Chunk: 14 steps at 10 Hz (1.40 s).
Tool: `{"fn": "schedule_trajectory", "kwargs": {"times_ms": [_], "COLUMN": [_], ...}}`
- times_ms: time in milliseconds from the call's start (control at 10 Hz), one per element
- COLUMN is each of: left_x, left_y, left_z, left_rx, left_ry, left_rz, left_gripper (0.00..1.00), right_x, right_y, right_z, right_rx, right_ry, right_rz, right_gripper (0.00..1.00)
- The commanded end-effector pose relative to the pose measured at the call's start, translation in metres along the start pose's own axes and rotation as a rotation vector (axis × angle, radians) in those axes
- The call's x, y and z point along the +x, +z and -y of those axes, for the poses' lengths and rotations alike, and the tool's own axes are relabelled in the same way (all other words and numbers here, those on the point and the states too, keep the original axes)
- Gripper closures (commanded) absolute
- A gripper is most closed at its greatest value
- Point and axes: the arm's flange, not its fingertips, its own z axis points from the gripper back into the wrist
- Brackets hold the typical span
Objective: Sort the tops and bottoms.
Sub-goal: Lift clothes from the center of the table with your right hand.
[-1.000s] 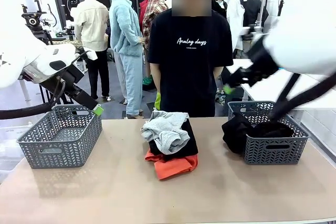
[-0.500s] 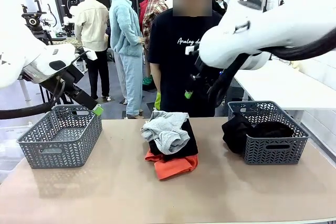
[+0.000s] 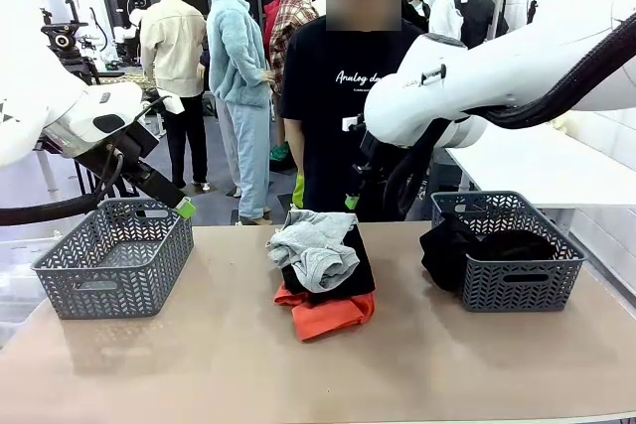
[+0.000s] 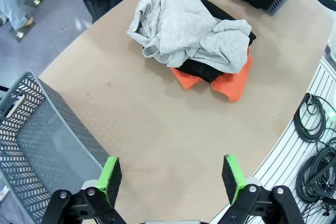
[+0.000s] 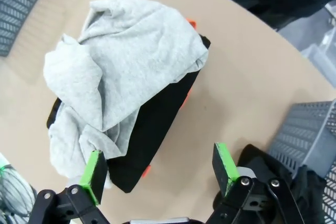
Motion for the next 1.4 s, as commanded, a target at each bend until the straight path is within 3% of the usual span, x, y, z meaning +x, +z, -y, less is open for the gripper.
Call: {"fn": "schedule_trajectory", "kwargs": {"times_ms": [0, 100, 200, 500, 700, 1000, 1300], "left_x": [0.001, 0.001, 0.001, 0.001, 0.001, 0.001, 0.001], "left_y": [0.001, 0.001, 0.001, 0.001, 0.001, 0.001, 0.001], "left_z": [-0.001, -0.001, -0.001, -0.001, -0.001, -0.001, -0.001], "left_rx": [-0.007, -0.007, -0.007, -0.007, -0.007, -0.007, -0.007], "left_ry": [0.000, 0.000, 0.000, 0.000, 0.000, 0.000, 0.000], "left_rz": [-0.004, -0.004, -0.004, -0.004, -0.004, -0.004, -0.004], "left_gripper": [0.00, 0.00, 0.00, 0.00, 0.00, 0.00, 0.00], "right_x": [0.001, 0.000, -0.021, 0.011, 0.042, 0.071, 0.081], "right_y": [0.007, 0.000, 0.011, 0.001, -0.028, -0.080, -0.104], "right_z": [0.002, 0.000, -0.001, -0.054, -0.067, -0.059, -0.063], "right_rx": [-0.012, 0.000, -0.012, -0.027, -0.056, -0.094, -0.059], "right_ry": [-0.006, 0.000, -0.045, -0.027, -0.075, -0.143, -0.154], "right_rz": [0.035, 0.000, 0.056, 0.091, -0.024, -0.165, -0.189], "right_gripper": [0.00, 0.00, 0.00, 0.00, 0.00, 0.00, 0.00]}}
